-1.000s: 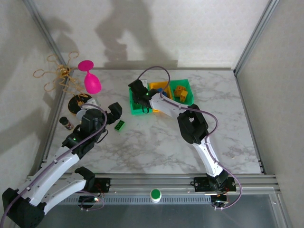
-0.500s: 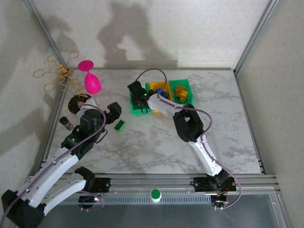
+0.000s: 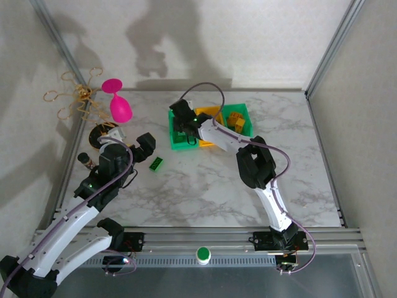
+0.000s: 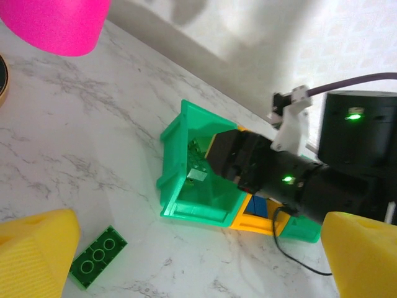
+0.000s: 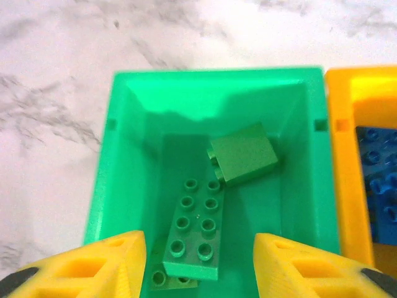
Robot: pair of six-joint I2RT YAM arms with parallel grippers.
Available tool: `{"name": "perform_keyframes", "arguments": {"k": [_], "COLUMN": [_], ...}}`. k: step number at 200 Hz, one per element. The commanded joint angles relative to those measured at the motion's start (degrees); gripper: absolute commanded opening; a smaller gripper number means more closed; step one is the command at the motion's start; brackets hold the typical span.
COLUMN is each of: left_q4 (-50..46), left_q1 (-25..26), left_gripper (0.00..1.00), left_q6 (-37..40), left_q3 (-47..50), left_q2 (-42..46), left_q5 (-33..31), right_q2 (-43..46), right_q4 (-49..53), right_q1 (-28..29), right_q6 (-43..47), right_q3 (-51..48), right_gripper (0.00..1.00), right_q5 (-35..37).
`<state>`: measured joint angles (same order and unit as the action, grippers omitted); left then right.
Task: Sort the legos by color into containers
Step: Place the lego in the container, then pick up the lego from the center of the table.
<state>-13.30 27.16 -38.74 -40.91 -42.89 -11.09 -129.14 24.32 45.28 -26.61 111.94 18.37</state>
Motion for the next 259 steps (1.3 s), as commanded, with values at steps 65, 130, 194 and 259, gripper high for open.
{"name": "perform_keyframes", "arguments": {"k": [65, 130, 194, 259], "left_q4": [-7.1, -15.1, -20.3, -21.5], "left_q1": [-0.6, -0.6, -0.6, -0.6], "left_gripper": [1.00, 0.99, 1.00, 1.00], "left_q6": [-0.4, -2.4, -3.0, -2.6], "left_q3": [-1.5, -2.5, -2.9, -2.8], "left_q2": [5.8, 11.7, 15.1, 16.2], "left_q5": [-2.3, -5.5, -7.8, -8.8], "right_q2": [8.7, 7.0, 2.2, -3.9], "right_q4": [-1.5, -1.6, 0.5, 1.3], "right_q1": [6.6, 13.3, 14.0, 16.1], "right_q6": [-3.9, 2.6, -4.4, -19.3], "right_q3": [-8.4, -10.8, -9.5, -4.8], "right_gripper": [0.54, 0.59, 0.70, 0.78], "right_q5": [-0.5, -6.6, -10.3, -8.0]}}
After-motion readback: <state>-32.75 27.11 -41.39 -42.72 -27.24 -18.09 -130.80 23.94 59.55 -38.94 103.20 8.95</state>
